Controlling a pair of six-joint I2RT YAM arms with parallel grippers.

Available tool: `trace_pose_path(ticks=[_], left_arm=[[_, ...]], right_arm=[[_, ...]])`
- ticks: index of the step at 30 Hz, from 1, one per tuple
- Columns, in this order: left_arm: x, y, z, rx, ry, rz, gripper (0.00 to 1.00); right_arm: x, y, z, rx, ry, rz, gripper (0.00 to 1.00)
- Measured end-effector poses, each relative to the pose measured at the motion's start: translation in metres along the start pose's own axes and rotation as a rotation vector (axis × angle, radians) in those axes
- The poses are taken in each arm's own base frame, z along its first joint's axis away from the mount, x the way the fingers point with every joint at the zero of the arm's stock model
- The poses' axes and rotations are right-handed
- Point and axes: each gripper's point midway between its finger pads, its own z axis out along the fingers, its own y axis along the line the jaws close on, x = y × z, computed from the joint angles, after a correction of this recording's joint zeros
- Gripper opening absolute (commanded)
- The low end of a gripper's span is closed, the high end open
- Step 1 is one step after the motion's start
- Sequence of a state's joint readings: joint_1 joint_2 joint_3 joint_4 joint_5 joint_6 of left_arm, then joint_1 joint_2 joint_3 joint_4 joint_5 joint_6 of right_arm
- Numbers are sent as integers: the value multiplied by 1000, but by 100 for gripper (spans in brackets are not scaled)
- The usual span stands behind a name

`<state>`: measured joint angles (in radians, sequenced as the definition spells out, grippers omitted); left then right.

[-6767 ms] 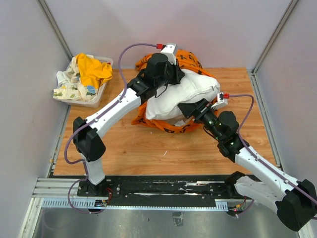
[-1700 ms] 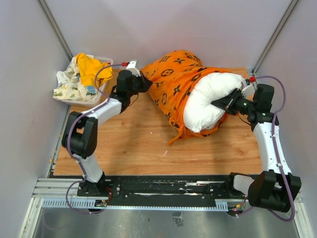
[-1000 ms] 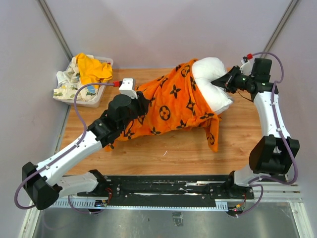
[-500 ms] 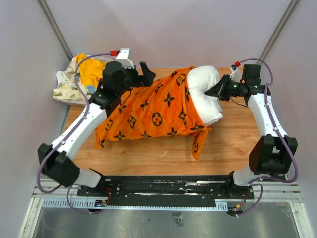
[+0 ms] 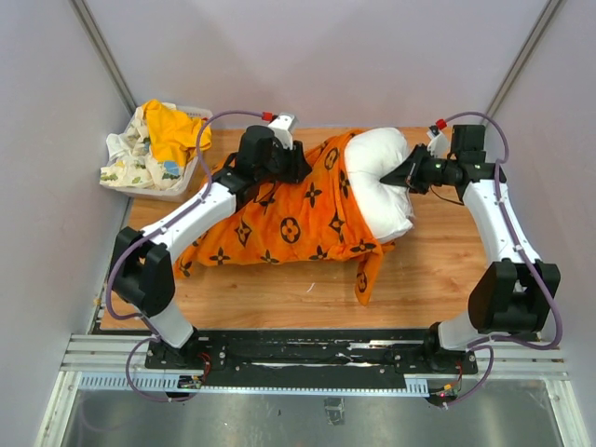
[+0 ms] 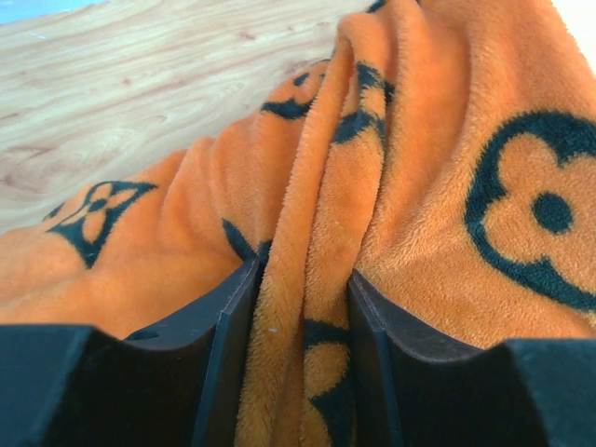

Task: Remove the pillowcase from the pillow
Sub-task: Remove the pillow from the pillowcase.

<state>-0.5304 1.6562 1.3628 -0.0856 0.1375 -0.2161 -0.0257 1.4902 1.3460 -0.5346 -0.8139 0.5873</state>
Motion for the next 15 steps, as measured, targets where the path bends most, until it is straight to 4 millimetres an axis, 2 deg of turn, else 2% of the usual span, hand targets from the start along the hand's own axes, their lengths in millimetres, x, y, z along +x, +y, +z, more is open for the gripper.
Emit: trace_pose_path(ticks=[3,4,9,15], left_arm=[[-5,11,-5,-42,-23,-5,42],[-7,15,-7,-54,-29,-12,37],[-10,54,-19,-136,-47,-70,2],[1,98,-35,-236,-47,-155,1]], right_arm=[[-1,3,-2,-6,-8,-6,8],[-1,5,-3,-9,-12,-7,8],[1,18,-16,-43,-38,-7,7],[-3,22,-37,-63,-82,20,1]])
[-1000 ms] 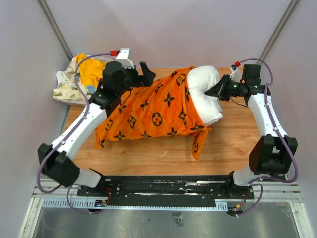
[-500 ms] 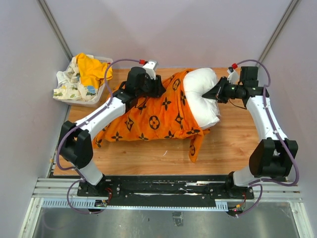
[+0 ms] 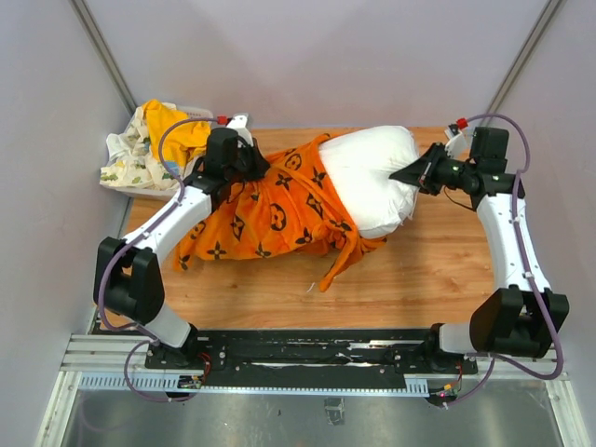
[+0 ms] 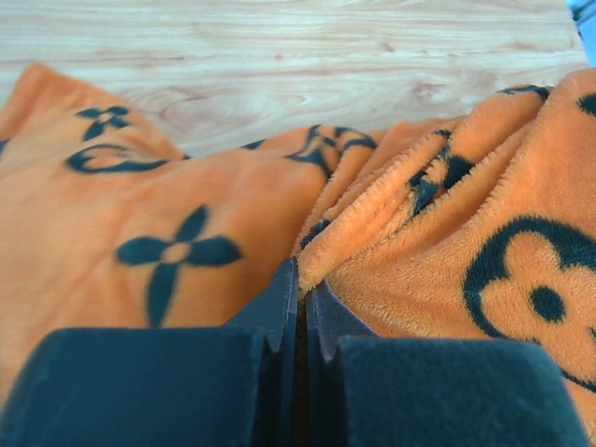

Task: Remove the pillowcase from the pillow
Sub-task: Remove the pillow from the pillowcase.

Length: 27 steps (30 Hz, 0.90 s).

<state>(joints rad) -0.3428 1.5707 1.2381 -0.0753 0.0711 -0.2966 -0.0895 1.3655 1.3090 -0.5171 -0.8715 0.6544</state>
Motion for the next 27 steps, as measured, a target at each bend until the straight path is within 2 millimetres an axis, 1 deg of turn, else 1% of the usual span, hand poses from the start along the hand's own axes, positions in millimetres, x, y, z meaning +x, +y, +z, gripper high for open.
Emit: trace_pose_path(ticks=[5,7,9,10,11,12,13,14,15,17,20,22,24,26,27], left_arm=[[0,24,-13,-70,-10,-57,0],[-2,35,-23,-102,-19,-90,0],[-6,46,-33,-132,-35,-121,2],[-9,52,-41,-153,-46,-139,6],[-13,56,-46,-164,-56,-149,13],[-16,57,-51,-171,-65,-154,30],[-20,58,-55,-173,-75,-158,57],[-23,57,-60,-169,-83,-154,74],[-26,57,-63,-163,-89,-141,78],[-31,61,-69,-150,-96,-138,81],[-28,57,-69,-154,-62,-105,84],[-24,47,-68,-152,-44,-70,85],[-18,29,-68,-119,-23,-41,87],[-13,19,-70,-101,-6,-22,92],[-11,20,-72,-115,-1,-14,96]], right_arm=[[-8,0,-22,8,-76,41,1],[-9,5,-31,3,-102,41,1],[-9,10,-35,-4,-113,40,1],[-8,12,-36,-10,-114,41,1],[-8,14,-37,-14,-113,42,1],[-7,15,-37,-17,-115,43,1],[-8,17,-38,-21,-118,42,1],[-9,17,-38,-24,-123,43,1],[-10,17,-38,-27,-132,41,1],[-13,12,-40,-13,-161,49,1],[-18,5,-42,21,-200,57,1],[-23,0,-42,48,-230,53,1],[-28,-2,-42,61,-250,49,1],[-29,-2,-42,61,-255,45,2],[-29,-2,-42,61,-256,44,2]])
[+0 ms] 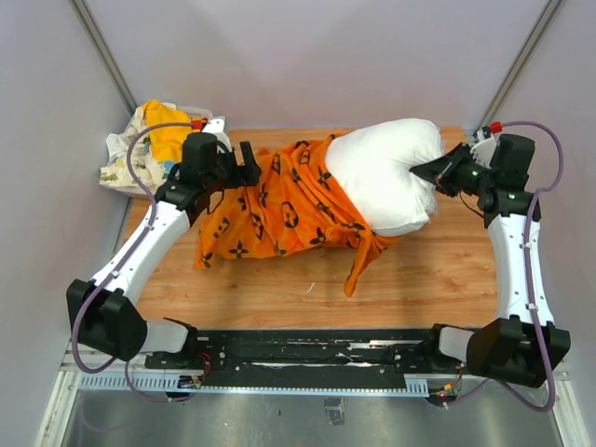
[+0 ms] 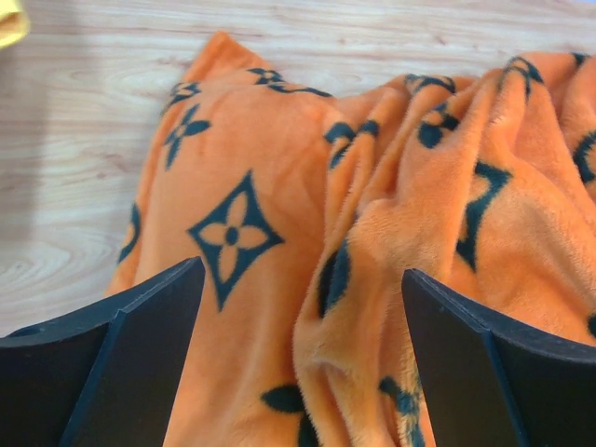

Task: Remove the pillowcase from the pillow
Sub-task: Remove the pillow from the pillowcase.

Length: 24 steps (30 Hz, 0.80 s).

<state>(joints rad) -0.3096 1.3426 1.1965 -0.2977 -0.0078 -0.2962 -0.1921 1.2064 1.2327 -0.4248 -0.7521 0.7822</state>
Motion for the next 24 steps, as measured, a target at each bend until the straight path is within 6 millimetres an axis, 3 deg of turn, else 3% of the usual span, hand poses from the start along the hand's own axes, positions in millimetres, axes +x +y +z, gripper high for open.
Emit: trace_pose_path(ticks=[8,11,14,17,20,22,24], left_arm=[[-32,26,-51,-40,-127,-49,99],[-30,40,-53,-22,-136,-118,99],[-2,51,-36,-19,-63,-182,99],[48,55,-9,11,78,-246,99],[88,54,6,33,176,-293,95],[103,51,9,44,199,-304,76],[104,45,11,64,190,-297,61]], right_arm=[[-4,-2,5,-2,-6,0,2],[-6,-2,7,-6,-9,0,3],[-7,-2,8,-8,-11,-2,3],[-7,-3,9,-17,-10,-4,4],[-5,-5,12,-21,-7,-3,4],[-2,-7,13,-24,1,-1,4],[-2,-7,13,-25,2,-2,5]])
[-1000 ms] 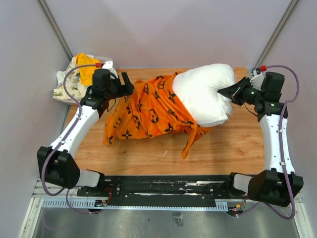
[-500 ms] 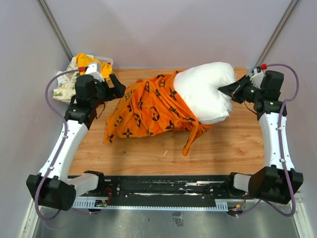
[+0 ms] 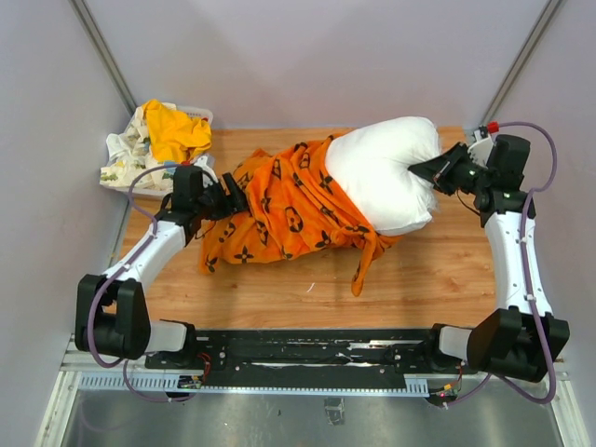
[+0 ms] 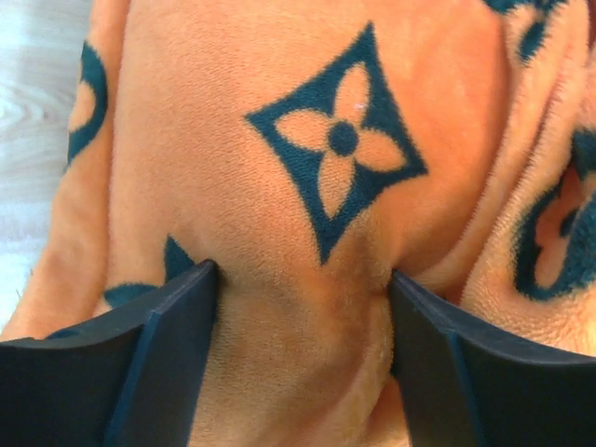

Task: Remove the pillowcase from the pillow
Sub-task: Remove the pillow from the pillowcase.

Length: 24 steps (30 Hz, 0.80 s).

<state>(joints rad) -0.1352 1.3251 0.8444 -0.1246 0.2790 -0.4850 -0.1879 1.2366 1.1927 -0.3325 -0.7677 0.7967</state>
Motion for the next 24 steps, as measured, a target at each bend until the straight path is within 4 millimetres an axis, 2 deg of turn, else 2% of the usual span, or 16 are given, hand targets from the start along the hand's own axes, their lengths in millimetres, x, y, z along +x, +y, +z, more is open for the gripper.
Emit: trace_pose_path(ticks=[1,2,3,4,8,12,15,17,18,20,24], left_arm=[[0,-2,1,8,-6,0,51],[-1,-3,2,10,-14,1,32],[-1,-2,2,8,-22,-1,5],[-3,0,1,1,-32,-9,1],[-15,14,-11,-28,-91,-61,0],[-29,39,-37,-37,-184,-207,0],[-35,65,-60,-51,-271,-348,0],[-39,100,-75,-125,-347,-454,0],[-37,114,-80,-151,-365,-500,0],[-28,129,-85,-168,-362,-572,0],[-28,146,-102,-180,-382,-663,0]], right_arm=[[0,0,0,0,0,-1,5],[-1,0,1,-3,-1,-2,6],[-1,0,1,-4,0,-2,6],[-1,1,2,-10,2,-5,5],[-3,3,5,-31,10,5,5],[-4,13,7,-68,41,30,5],[-8,24,6,-98,58,56,3],[-21,29,2,-107,18,67,3],[-27,31,1,-112,-2,69,3],[-37,37,-2,-127,-28,77,3],[-39,46,-2,-157,-15,87,3]])
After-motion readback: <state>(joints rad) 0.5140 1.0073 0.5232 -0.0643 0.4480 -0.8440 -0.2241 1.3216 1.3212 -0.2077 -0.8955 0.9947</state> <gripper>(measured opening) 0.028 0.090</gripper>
